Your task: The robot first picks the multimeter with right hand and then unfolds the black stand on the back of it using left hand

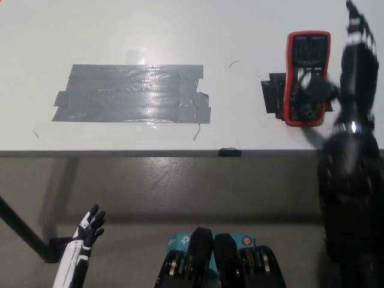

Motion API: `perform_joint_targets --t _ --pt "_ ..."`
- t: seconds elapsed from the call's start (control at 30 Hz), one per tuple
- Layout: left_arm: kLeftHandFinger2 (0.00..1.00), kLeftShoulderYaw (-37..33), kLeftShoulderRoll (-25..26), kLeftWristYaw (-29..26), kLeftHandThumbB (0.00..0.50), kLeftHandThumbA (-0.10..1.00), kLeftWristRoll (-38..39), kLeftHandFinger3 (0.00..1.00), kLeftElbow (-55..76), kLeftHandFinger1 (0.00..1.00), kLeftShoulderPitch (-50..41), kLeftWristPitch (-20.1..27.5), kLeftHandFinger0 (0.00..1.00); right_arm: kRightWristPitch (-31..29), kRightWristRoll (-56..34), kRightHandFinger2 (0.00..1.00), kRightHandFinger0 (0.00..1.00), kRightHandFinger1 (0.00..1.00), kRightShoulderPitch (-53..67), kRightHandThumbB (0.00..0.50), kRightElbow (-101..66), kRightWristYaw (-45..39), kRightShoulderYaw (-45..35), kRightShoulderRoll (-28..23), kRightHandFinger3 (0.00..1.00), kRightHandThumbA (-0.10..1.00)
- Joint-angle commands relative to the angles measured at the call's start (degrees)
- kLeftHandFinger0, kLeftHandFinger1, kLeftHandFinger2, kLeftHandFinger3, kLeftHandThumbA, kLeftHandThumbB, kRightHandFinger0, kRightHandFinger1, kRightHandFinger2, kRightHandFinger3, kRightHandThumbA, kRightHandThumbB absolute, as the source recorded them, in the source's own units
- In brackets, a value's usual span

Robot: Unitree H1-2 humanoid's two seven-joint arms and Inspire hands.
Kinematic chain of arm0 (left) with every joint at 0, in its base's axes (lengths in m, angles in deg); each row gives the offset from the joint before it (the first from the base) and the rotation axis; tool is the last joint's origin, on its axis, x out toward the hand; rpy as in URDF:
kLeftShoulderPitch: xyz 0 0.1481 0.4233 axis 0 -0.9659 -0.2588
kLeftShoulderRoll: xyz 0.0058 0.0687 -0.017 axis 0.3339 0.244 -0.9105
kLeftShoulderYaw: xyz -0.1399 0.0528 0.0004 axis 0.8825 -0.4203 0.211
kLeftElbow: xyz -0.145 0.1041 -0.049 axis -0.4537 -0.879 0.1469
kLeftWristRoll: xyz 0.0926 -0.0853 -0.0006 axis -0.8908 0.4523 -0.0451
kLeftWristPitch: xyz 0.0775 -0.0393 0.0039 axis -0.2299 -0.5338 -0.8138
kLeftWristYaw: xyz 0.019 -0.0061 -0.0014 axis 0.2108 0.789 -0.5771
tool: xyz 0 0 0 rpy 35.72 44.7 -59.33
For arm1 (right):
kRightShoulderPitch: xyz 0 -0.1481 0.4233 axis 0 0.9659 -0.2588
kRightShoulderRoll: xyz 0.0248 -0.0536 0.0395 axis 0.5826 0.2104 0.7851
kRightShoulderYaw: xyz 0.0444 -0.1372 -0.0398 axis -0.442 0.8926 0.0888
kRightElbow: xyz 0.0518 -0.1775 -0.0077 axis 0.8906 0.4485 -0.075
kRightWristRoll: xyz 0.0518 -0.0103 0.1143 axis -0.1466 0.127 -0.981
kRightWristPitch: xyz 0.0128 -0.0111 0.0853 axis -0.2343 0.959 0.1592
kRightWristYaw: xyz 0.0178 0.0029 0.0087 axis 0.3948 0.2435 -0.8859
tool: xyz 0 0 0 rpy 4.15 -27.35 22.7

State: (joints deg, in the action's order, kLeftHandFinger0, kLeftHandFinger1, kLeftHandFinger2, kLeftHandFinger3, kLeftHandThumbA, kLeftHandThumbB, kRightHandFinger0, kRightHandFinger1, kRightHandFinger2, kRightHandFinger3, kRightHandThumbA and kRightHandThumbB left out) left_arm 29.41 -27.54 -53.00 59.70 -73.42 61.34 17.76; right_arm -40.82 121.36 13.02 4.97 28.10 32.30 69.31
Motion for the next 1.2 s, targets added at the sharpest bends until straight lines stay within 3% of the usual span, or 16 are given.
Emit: perform_joint_targets --t 0.0,0.3,0.47,0.93,1.17 --pt "1.0 0.13 1.36 1.38 0.082 0.99 0.65 1.0 1.52 1.0 -0.7 2.88 1.0 7.63 3.16 1.0 1.0 1.0 -8.76 0.452 5.96 7.43 -0.94 0.02 1.0 1.0" --pt "1.0 0.4 1.63 1.51 0.08 0.98 0.57 1.0 1.1 1.0 -0.6 3.27 1.0 8.91 -1.27 1.0 1.0 1.0 -16.36 0.458 18.16 11.19 -1.66 0.79 1.0 1.0" --pt "1.0 0.48 1.78 1.35 0.078 0.99 -0.23 1.0 0.71 1.0 -0.41 3.72 1.0 9.27 -4.97 1.0 1.0 1.0 -18.78 0.407 21.27 9.7 -2.33 1.54 1.0 1.0" --pt "1.0 0.68 1.52 2.07 0.046 0.95 0.56 1.0 1.0 1.0 -0.51 3.27 1.0 8.43 -14.96 1.0 1.0 1.0 -21.29 0.39 28.04 11.67 -7.78 5.06 1.0 1.0" --pt "1.0 0.76 1.22 2.05 0.042 0.93 0.94 1.0 1.21 1.0 -0.62 3.15 1.0 8.36 -15.38 1.0 1.0 1.0 -21.73 0.372 33.2 16.44 -7.91 4.83 1.0 1.0"
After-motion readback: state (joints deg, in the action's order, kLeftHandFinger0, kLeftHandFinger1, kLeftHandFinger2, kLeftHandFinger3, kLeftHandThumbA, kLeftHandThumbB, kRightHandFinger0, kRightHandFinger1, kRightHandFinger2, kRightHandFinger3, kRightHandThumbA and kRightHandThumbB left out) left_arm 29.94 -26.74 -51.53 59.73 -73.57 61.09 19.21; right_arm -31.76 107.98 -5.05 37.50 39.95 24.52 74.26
